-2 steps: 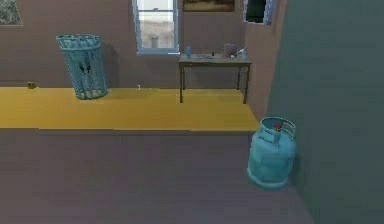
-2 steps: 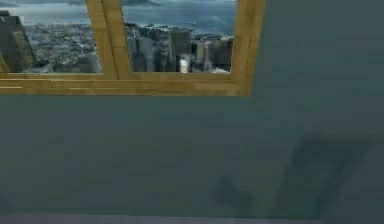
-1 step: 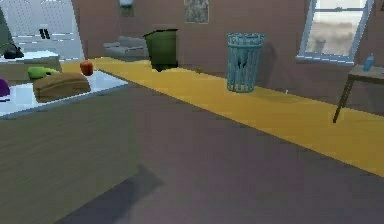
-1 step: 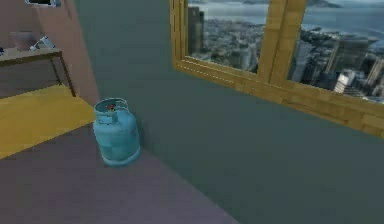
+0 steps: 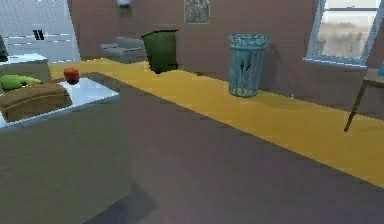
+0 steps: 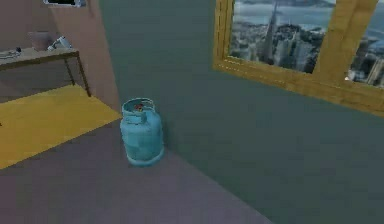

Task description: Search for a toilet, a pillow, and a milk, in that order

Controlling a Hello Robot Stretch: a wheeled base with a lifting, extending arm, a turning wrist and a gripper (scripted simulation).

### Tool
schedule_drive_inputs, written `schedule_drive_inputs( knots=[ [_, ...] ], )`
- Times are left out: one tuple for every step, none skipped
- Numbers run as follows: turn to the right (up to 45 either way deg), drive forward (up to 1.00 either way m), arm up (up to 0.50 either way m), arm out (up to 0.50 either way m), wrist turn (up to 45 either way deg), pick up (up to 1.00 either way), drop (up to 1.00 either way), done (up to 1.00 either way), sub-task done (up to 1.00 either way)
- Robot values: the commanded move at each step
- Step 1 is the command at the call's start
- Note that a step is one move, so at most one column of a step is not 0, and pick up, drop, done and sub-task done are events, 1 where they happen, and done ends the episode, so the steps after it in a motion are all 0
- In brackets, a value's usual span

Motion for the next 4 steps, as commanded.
schedule_drive_inputs(
  knots=[
    [-42.0, 0.0, 0.0, 0.0, 0.0, 0.0, 0.0, 0.0, 0.0],
    [0.0, 0.85, 0.0, 0.0, 0.0, 0.0, 0.0, 0.0, 0.0],
    [-27.0, 0.0, 0.0, 0.0, 0.0, 0.0, 0.0, 0.0, 0.0],
    [0.0, 0.0, 0.0, 0.0, 0.0, 0.0, 0.0, 1.0, 0.0]
  ],
)
